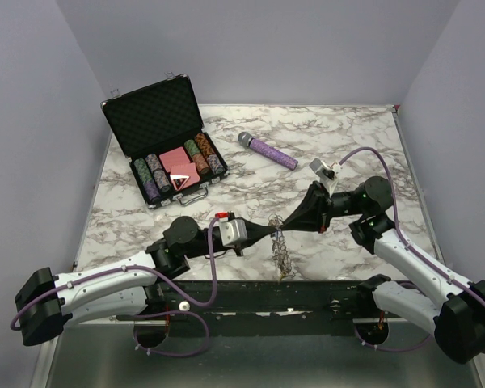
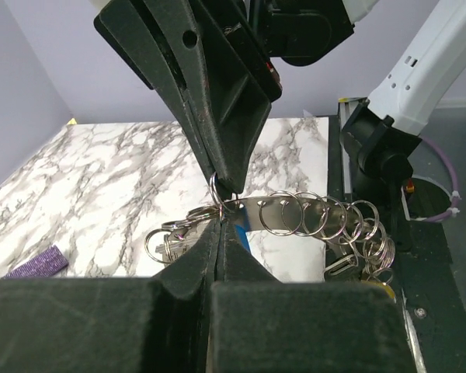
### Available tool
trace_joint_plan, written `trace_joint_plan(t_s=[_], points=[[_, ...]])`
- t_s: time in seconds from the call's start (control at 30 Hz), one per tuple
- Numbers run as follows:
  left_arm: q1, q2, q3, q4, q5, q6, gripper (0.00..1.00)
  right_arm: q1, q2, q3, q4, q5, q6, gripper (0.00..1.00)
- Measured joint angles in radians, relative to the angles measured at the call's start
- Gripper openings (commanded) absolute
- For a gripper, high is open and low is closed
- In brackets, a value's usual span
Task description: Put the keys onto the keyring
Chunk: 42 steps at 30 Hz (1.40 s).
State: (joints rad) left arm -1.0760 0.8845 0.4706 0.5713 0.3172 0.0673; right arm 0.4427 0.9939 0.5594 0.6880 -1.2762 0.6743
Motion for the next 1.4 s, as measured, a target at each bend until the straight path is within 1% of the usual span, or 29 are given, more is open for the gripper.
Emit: trace_joint_plan(t_s=[0.5,0.87,0.9,0.93,0.97,1.03,1.13,1.23,1.33,1.4], points=[[-0.002,0.003,0.076,-0.171,-0.011,-0.008,0.0,-0.013,0.0,-0.002,0.0,0.028,0.029,0.0],[-0.014,0.035,0.099,-0.209,-0.012,-0.014,0.0,-0.02,0.001,-0.022,-0.006,0.06,0.062,0.0],[-0.015,0.037,0.099,-0.211,-0.014,-0.016,0.1,-0.02,0.001,-0.024,-0.009,0.063,0.063,0.0],[-0.017,0.037,0.099,-0.214,-0.019,-0.023,0.18,-0.02,0.001,-0.027,-0.01,0.064,0.063,0.0],[-0.018,0.037,0.099,-0.215,-0.021,-0.025,0.23,-0.02,0.001,-0.03,-0.011,0.067,0.063,0.0],[-0.019,0.029,0.095,-0.215,-0.029,-0.041,0.29,-0.021,0.001,-0.031,-0.01,0.074,0.063,0.0],[-0.023,-0.01,0.069,-0.213,-0.037,-0.065,0.44,-0.025,0.0,-0.031,-0.01,0.082,0.06,0.0],[-0.023,-0.082,0.024,-0.206,-0.042,-0.1,0.49,-0.026,-0.001,-0.031,-0.01,0.081,0.051,0.0],[0.001,-0.148,-0.013,-0.176,-0.04,-0.15,0.49,-0.026,-0.002,-0.032,-0.01,0.076,0.033,0.0],[0.043,-0.173,-0.031,-0.153,-0.024,-0.189,0.49,-0.026,-0.004,-0.032,-0.01,0.063,0.014,0.0]])
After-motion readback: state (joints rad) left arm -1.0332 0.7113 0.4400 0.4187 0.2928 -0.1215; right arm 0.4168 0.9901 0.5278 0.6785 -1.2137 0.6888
